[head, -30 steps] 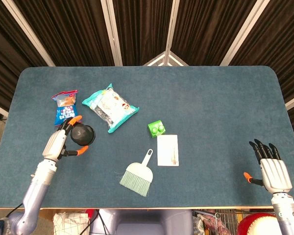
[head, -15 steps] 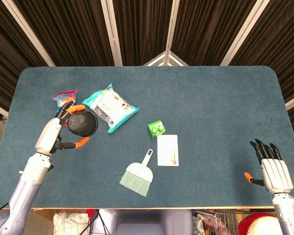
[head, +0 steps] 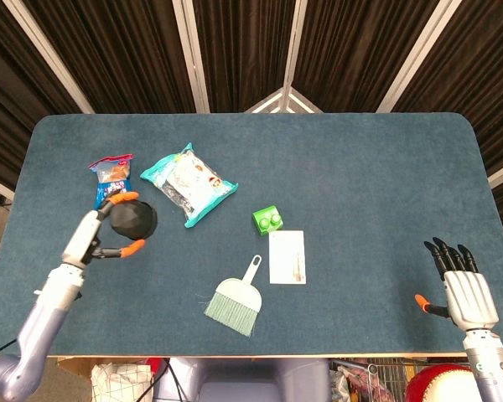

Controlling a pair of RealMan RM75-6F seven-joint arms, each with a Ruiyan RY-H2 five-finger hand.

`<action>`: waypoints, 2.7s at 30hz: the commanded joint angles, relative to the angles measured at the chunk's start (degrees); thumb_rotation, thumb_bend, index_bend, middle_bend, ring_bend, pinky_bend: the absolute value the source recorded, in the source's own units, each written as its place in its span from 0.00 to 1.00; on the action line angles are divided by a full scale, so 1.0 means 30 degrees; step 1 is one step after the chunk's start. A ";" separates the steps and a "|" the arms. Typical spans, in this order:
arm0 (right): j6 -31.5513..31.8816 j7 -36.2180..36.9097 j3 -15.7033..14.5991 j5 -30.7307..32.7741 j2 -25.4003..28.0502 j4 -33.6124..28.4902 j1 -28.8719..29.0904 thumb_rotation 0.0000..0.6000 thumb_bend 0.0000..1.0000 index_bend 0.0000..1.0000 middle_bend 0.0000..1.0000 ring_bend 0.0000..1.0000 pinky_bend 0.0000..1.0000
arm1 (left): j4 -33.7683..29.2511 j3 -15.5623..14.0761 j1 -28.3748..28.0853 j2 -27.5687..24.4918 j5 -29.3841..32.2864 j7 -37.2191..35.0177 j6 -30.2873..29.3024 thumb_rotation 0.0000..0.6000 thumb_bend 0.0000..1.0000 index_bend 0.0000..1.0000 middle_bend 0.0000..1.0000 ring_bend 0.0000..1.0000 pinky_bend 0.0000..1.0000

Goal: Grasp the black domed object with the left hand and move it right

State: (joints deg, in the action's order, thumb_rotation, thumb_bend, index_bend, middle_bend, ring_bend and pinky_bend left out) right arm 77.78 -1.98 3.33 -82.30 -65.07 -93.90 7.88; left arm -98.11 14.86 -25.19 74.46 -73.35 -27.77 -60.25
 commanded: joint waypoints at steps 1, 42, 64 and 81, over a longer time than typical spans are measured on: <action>-0.0020 0.0052 -0.0009 0.0006 0.0041 0.0024 -0.0002 1.00 0.22 0.10 0.08 0.12 0.04 | 0.0238 0.0146 -0.0952 0.0623 0.0882 0.1638 0.0537 1.00 0.54 0.24 0.40 0.00 0.00; 0.0447 0.0495 -0.0285 -0.0464 0.0342 -0.0175 -0.0325 1.00 0.22 0.10 0.08 0.12 0.04 | -0.7750 0.0696 0.1891 -0.3521 -0.5145 0.1638 -0.6752 1.00 0.55 0.28 0.41 0.00 0.00; 0.0089 0.0263 -0.0205 -0.0251 0.0175 -0.0201 -0.0132 1.00 0.22 0.10 0.08 0.12 0.04 | -0.6490 0.1884 -0.0032 -0.1677 -0.2883 0.2798 -0.4423 1.00 0.56 0.28 0.41 0.00 0.00; 0.0227 0.0439 -0.0148 -0.0346 0.0304 -0.0337 -0.0157 1.00 0.22 0.10 0.08 0.12 0.04 | 0.0989 -0.1573 0.0894 0.0700 -0.0183 0.1560 -0.1415 1.00 0.56 0.29 0.41 0.00 0.00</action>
State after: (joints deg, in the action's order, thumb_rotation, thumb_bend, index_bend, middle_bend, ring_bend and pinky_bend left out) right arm 78.56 -0.58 2.88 -83.38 -64.09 -94.94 7.33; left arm -106.86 12.48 -20.84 69.76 -80.66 -24.25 -71.34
